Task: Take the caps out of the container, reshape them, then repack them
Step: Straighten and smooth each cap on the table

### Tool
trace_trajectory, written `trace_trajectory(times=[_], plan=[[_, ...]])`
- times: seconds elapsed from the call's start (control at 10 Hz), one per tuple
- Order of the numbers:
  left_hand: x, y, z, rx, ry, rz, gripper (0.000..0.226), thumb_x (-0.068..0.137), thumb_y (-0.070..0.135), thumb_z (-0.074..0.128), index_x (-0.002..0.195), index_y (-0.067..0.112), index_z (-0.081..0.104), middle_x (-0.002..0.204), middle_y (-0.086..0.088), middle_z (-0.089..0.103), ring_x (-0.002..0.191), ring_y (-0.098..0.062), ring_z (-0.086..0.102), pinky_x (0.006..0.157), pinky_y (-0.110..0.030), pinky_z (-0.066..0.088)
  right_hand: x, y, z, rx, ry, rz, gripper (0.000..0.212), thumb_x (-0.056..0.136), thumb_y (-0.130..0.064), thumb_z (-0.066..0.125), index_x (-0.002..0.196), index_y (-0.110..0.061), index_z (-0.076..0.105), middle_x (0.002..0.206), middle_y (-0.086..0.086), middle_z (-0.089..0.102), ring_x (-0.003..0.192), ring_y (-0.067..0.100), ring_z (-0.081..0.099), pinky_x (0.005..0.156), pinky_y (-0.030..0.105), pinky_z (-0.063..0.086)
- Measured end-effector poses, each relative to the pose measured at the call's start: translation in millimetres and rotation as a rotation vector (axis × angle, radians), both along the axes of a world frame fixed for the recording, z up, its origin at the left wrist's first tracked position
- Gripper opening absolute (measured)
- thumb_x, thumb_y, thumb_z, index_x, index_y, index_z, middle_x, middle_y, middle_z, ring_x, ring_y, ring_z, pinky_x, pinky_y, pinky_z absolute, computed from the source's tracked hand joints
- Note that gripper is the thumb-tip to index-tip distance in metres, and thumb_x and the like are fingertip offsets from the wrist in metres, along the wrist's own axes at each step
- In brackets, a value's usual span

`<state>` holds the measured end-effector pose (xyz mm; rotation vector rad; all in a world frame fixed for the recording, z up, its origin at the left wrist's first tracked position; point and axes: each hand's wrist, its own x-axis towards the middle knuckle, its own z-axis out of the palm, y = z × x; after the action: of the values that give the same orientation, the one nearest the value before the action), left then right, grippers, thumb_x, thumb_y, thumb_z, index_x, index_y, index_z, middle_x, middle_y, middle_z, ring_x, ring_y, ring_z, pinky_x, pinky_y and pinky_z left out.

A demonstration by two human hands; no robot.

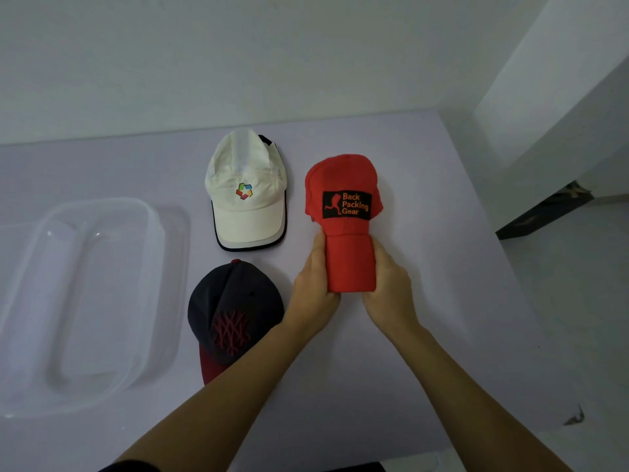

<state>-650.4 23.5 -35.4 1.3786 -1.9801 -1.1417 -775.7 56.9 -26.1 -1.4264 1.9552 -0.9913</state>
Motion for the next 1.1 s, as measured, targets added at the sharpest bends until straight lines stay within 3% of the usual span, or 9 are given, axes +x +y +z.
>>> trace_trajectory(times=[0.1,0.3,0.5,0.6,0.7,0.8,0.9,1.0,1.1], plan=[[26,-17,3,-0.084,-0.033,0.000,0.079,0.087,0.009,0.056,0.150,0.012,0.009,0.155,-0.009,0.024,0.139,-0.019,0.030,0.113,-0.037,0.031,-12,2,5,-0.012,0.062,0.040,0.055,0.090,-0.025,0.046,0.143,-0.018,0.033,0.137,0.003,0.052,0.121,0.020,0.053,0.101,0.040,0.045],[35,-15,12,-0.057,-0.099,0.094,0.082,0.092,0.029,0.055,0.150,0.011,-0.001,0.158,-0.009,0.016,0.143,-0.021,0.024,0.111,-0.033,0.030,-13,4,9,-0.052,0.059,0.009,0.052,0.096,-0.018,0.043,0.146,-0.017,0.027,0.147,0.003,0.041,0.134,0.016,0.040,0.109,0.041,0.038],[35,-5,14,-0.237,-0.215,0.025,0.083,0.089,0.012,0.060,0.148,0.002,0.002,0.157,-0.021,0.010,0.140,-0.035,0.030,0.096,-0.039,0.045,4,11,10,-0.103,0.187,0.060,0.060,0.092,-0.018,0.048,0.147,-0.011,0.024,0.150,0.010,0.035,0.137,0.023,0.036,0.110,0.041,0.036],[39,-4,18,-0.241,-0.169,-0.005,0.080,0.092,0.007,0.054,0.145,0.011,-0.006,0.158,-0.014,0.004,0.142,-0.033,0.026,0.100,-0.039,0.042,1,10,13,-0.032,0.026,0.059,0.064,0.090,-0.040,0.047,0.147,-0.020,0.024,0.149,0.002,0.038,0.135,0.016,0.039,0.109,0.039,0.038],[46,2,12,-0.210,-0.107,-0.084,0.083,0.091,0.005,0.052,0.142,0.020,-0.012,0.157,-0.005,0.001,0.144,-0.028,0.023,0.110,-0.040,0.036,4,12,13,0.075,-0.329,-0.040,0.058,0.090,-0.060,0.041,0.141,-0.035,0.035,0.133,-0.012,0.054,0.123,0.003,0.051,0.104,0.036,0.042],[44,4,10,-0.122,-0.045,-0.034,0.084,0.090,0.003,0.054,0.145,0.022,-0.007,0.158,-0.008,0.017,0.139,-0.026,0.034,0.109,-0.041,0.039,16,17,16,0.076,-0.460,-0.076,0.034,0.098,-0.034,0.043,0.132,-0.036,0.045,0.117,-0.020,0.061,0.110,-0.006,0.056,0.094,0.021,0.047],[32,13,13,0.077,0.148,0.120,0.078,0.084,-0.004,0.059,0.147,0.023,0.021,0.151,-0.006,0.037,0.136,-0.024,0.040,0.109,-0.044,0.038,40,27,19,0.098,-0.542,-0.061,0.041,0.094,-0.002,0.047,0.129,-0.023,0.040,0.107,-0.026,0.051,0.099,-0.010,0.056,0.073,0.000,0.043],[33,17,10,0.114,0.202,0.170,0.078,0.081,-0.003,0.062,0.145,0.027,0.028,0.146,-0.007,0.044,0.132,-0.025,0.045,0.106,-0.046,0.041,46,29,18,0.054,-0.579,-0.068,0.047,0.096,-0.004,0.045,0.140,-0.016,0.033,0.111,-0.024,0.050,0.096,-0.015,0.056,0.073,-0.001,0.042],[39,18,14,0.122,0.187,0.169,0.074,0.082,0.009,0.061,0.147,0.027,0.028,0.140,-0.006,0.051,0.126,-0.023,0.052,0.102,-0.045,0.045,45,26,19,-0.002,-0.530,-0.044,0.051,0.097,-0.010,0.046,0.142,-0.024,0.025,0.121,-0.025,0.047,0.103,-0.021,0.051,0.082,0.002,0.042]])
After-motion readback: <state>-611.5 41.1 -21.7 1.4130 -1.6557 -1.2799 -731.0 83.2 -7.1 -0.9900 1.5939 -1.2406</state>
